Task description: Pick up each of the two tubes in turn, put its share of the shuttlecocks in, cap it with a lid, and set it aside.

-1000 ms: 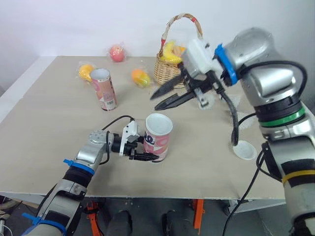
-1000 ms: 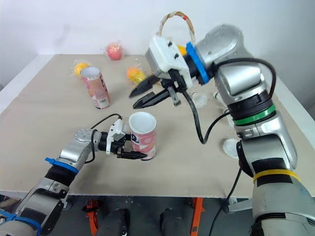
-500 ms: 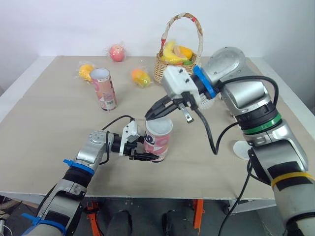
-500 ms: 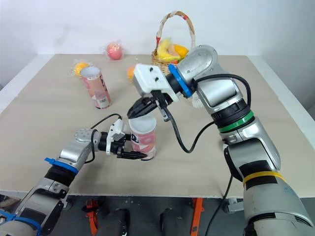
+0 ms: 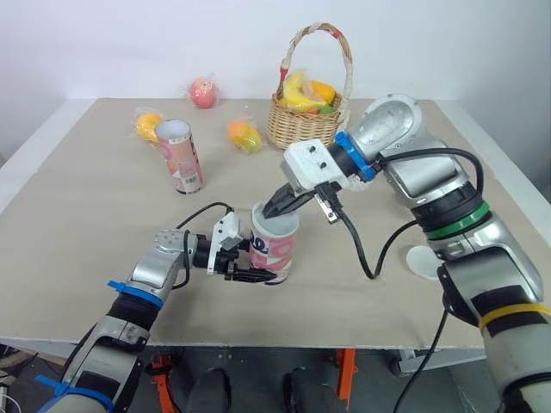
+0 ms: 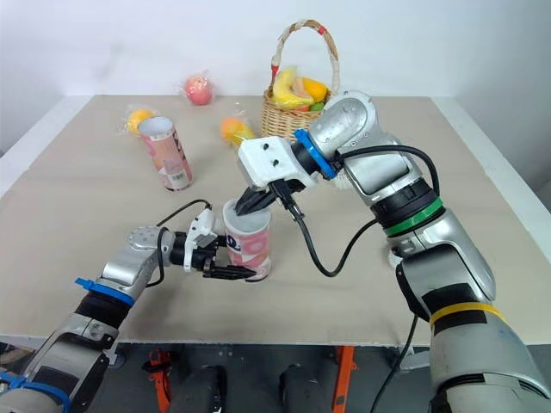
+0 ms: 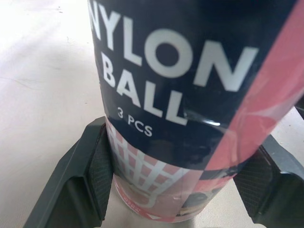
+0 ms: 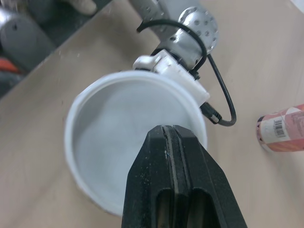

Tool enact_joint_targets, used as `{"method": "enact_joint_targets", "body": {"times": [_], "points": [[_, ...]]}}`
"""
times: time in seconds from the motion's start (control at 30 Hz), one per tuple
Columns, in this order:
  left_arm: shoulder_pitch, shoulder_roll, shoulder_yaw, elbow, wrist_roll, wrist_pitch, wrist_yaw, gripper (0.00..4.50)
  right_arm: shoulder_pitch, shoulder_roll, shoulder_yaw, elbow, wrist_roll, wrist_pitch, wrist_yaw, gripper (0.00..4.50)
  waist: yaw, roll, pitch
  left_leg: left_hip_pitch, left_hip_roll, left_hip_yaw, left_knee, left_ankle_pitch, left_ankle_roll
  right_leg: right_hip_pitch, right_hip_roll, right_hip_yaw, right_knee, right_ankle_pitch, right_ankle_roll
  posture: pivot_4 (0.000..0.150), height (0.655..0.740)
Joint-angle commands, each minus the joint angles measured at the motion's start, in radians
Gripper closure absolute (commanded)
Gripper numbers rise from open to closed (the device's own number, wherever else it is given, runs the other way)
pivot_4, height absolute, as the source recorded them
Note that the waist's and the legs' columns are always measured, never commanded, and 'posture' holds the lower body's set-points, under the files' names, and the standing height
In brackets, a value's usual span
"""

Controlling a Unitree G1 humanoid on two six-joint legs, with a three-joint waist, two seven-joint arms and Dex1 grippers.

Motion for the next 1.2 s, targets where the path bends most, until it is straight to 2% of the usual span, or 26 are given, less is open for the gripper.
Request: {"method": "enact_joint_targets", "body": {"times": [0.03,0.3,0.4,0.5,0.6,0.67,0.7,0.73,0.83,0.97,1.1,1.2], "points": [[0.021,0.024,-0.01,0.028,0.033,0.028,0.018,1.37,0.048,-0.024,0.118,-0.006,-0.097,-0.069,0.041,4.46,0.0,0.0,-0.002,0.0,0.0,0.0,0.0,0.0,0.0,0.0,0.0,0.0,0.0,0.0,-0.001,0.15,0.74],[0.024,0.026,-0.005,0.021,0.03,0.038,0.024,1.37,0.09,-0.02,0.133,-0.002,-0.281,-0.257,0.026,4.46,-0.004,-0.003,-0.015,0.006,0.001,0.0,-0.001,0.0,0.0,0.004,0.001,0.0,0.0,-0.003,-0.005,0.15,0.74],[0.022,0.025,-0.005,0.022,0.029,0.038,0.027,1.37,0.095,0.01,0.062,-0.02,-0.206,-0.207,0.022,4.46,-0.006,-0.009,-0.019,0.018,0.001,0.001,-0.006,-0.001,-0.001,0.008,0.0,0.001,-0.001,-0.005,-0.008,0.15,0.74],[0.02,0.021,-0.003,0.024,0.029,0.033,0.03,1.37,0.072,0.053,-0.124,-0.08,0.081,0.105,0.035,4.46,-0.007,-0.01,-0.019,0.019,0.002,0.002,-0.009,-0.001,-0.001,0.012,-0.002,0.001,-0.001,-0.005,-0.01,0.15,0.74],[0.023,0.02,-0.005,0.024,0.03,0.027,0.032,1.37,0.057,0.037,-0.258,-0.076,0.188,0.277,-0.021,3.45,-0.006,-0.007,-0.016,0.015,0.002,0.004,-0.011,0.0,-0.001,0.006,-0.004,0.001,0.0,-0.002,-0.012,0.15,0.74],[0.025,0.018,-0.007,0.022,0.03,0.02,0.035,1.37,0.069,-0.001,-0.368,-0.12,0.315,0.439,-0.053,2.59,-0.001,-0.007,-0.016,0.009,0.001,0.003,-0.011,0.0,-0.001,0.003,-0.004,-0.001,0.0,-0.001,-0.013,0.15,0.74],[0.026,0.017,-0.007,0.022,0.03,0.018,0.035,1.37,0.089,-0.027,-0.41,-0.153,0.357,0.485,-0.056,2.01,0.004,-0.007,-0.016,0.007,0.0,0.002,-0.011,0.0,-0.001,0.001,-0.004,-0.001,0.0,-0.001,-0.012,0.15,0.74],[0.025,0.017,-0.007,0.024,0.03,0.012,0.036,1.37,0.111,-0.05,-0.446,-0.182,0.384,0.513,-0.068,1.68,0.005,-0.007,-0.016,0.003,-0.001,0.001,-0.011,0.0,-0.001,-0.002,-0.004,-0.001,-0.001,0.0,-0.01,0.15,0.74],[0.019,0.007,-0.003,0.037,0.029,-0.01,0.041,1.37,0.204,-0.113,-0.547,-0.26,0.462,0.601,-0.116,0.17,0.01,-0.007,-0.016,0.001,-0.003,0.0,-0.011,-0.002,-0.002,-0.001,-0.004,0.0,-0.002,-0.004,-0.008,0.15,0.74],[-0.003,-0.025,0.005,0.046,0.016,-0.039,0.047,1.37,0.481,-0.177,-0.643,-0.389,0.45,0.6,-0.215,0.17,0.016,-0.008,-0.016,0.001,-0.003,-0.002,-0.012,-0.003,-0.002,-0.001,-0.003,-0.001,-0.003,-0.008,0.0,0.15,0.74],[-0.018,-0.054,0.015,0.063,0.008,-0.083,0.053,1.37,0.712,-0.165,-0.661,-0.509,0.44,0.593,-0.331,0.17,0.017,-0.007,-0.015,0.0,-0.004,-0.002,-0.01,-0.003,-0.002,-0.001,-0.003,0.0,-0.002,-0.008,0.002,0.15,0.74],[-0.042,-0.089,0.046,0.092,-0.011,-0.127,0.069,0.38,0.793,-0.121,-0.641,-0.532,0.421,0.588,-0.428,0.0,0.015,-0.007,-0.014,0.0,-0.004,-0.001,-0.008,-0.003,-0.002,-0.001,-0.003,0.001,-0.002,-0.006,0.004,0.15,0.74]]}}
